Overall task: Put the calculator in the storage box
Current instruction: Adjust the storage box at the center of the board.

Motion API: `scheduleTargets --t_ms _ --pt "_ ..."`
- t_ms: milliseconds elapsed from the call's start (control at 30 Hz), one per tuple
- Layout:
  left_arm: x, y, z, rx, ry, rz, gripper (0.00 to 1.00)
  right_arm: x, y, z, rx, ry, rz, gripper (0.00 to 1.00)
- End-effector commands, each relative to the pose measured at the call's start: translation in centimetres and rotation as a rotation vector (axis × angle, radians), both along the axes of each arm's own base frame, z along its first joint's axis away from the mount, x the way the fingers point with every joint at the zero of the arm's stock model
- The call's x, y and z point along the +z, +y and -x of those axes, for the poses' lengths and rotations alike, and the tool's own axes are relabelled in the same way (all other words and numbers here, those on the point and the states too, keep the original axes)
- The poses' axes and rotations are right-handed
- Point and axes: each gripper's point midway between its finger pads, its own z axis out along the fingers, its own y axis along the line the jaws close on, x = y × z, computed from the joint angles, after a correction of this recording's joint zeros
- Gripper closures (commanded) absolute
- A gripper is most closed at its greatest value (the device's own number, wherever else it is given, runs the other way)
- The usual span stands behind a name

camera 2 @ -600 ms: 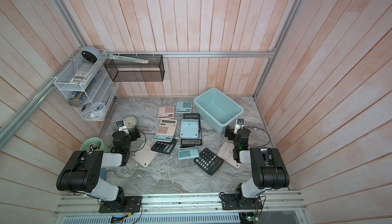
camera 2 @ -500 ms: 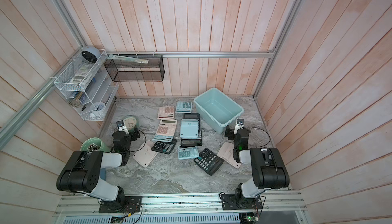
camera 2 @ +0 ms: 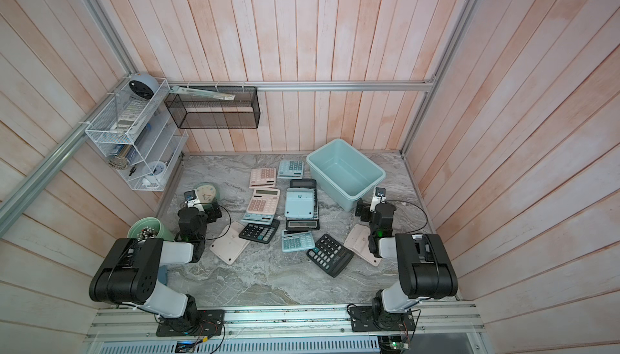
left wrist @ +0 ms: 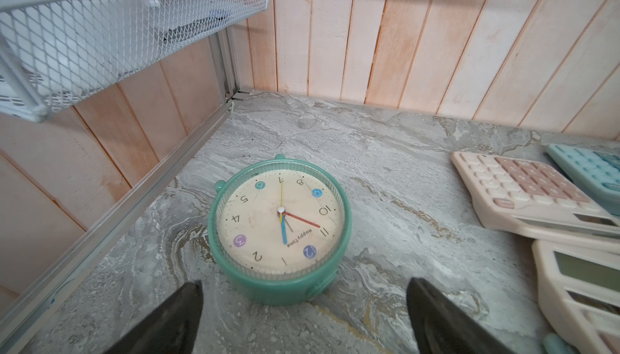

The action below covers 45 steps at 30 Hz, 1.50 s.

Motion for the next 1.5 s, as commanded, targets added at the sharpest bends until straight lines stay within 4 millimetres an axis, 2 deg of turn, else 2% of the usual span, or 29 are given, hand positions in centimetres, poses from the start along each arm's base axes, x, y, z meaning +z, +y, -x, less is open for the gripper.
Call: scheduleTargets --t_ms 0,100,167,333,433,533,600,833,967,1033,1100,1167,1267,1367,1467 --pt "0.7 0.1 -0.5 0.0 -0.02 -0.015 0.0 -0.4 -0.1 0.1 -0.006 0.003 0.014 0.02" --pt "1.0 0.2 -0.1 0.011 -0.038 -0.024 0.0 -0.3 -0.1 0.1 -0.008 0.002 0.014 0.02" --pt "2.3 0.9 1.0 0.069 -0.079 -0.029 0.0 -0.1 0.3 0.7 0.013 -0.028 0.017 0.02" --pt "5.4 2.0 3.9 0.159 -0.19 -0.027 0.0 2.9 -0.4 2.5 -0.043 -0.119 0.031 0.02" --pt "7.6 2.1 4.9 0.177 -0.25 -0.012 0.0 4.4 0.9 3.2 0.026 -0.134 0.045 0.02" --pt "9.4 1.9 5.7 0.186 -0.274 0.075 0.0 6.0 1.9 4.0 0.051 -0.165 0.054 0.02" --pt "10.5 1.6 6.1 0.184 -0.253 0.138 0.0 7.1 2.6 4.6 0.067 -0.176 -0.002 0.02" --pt "13.6 -1.7 8.1 0.047 -0.25 0.487 0.0 10.6 3.8 7.1 0.076 -0.144 -0.248 0.02" --pt "14.0 -5.4 8.3 -0.132 -0.253 0.715 0.0 12.4 4.4 8.3 0.088 -0.085 -0.341 0.02" --pt "13.4 -6.7 8.4 -0.196 -0.218 0.753 0.0 13.3 4.9 8.5 0.108 -0.037 -0.367 0.02" --pt "13.1 -7.2 8.5 -0.222 -0.184 0.741 0.0 13.6 5.3 8.4 0.114 0.024 -0.398 0.02" --pt "12.5 -7.4 8.7 -0.23 -0.154 0.716 0.0 13.8 5.8 7.9 0.149 0.056 -0.439 0.02" --pt "12.3 -8.0 8.8 -0.269 -0.116 0.671 0.0 13.8 4.7 6.9 0.115 0.082 -0.536 0.02" --pt "13.1 -8.8 9.2 -0.325 -0.068 0.607 0.0 14.1 5.1 5.4 0.152 0.135 -0.565 0.05" --pt "12.5 -9.0 9.4 -0.329 -0.037 0.611 0.0 14.0 6.3 3.7 0.212 0.213 -0.543 0.09"
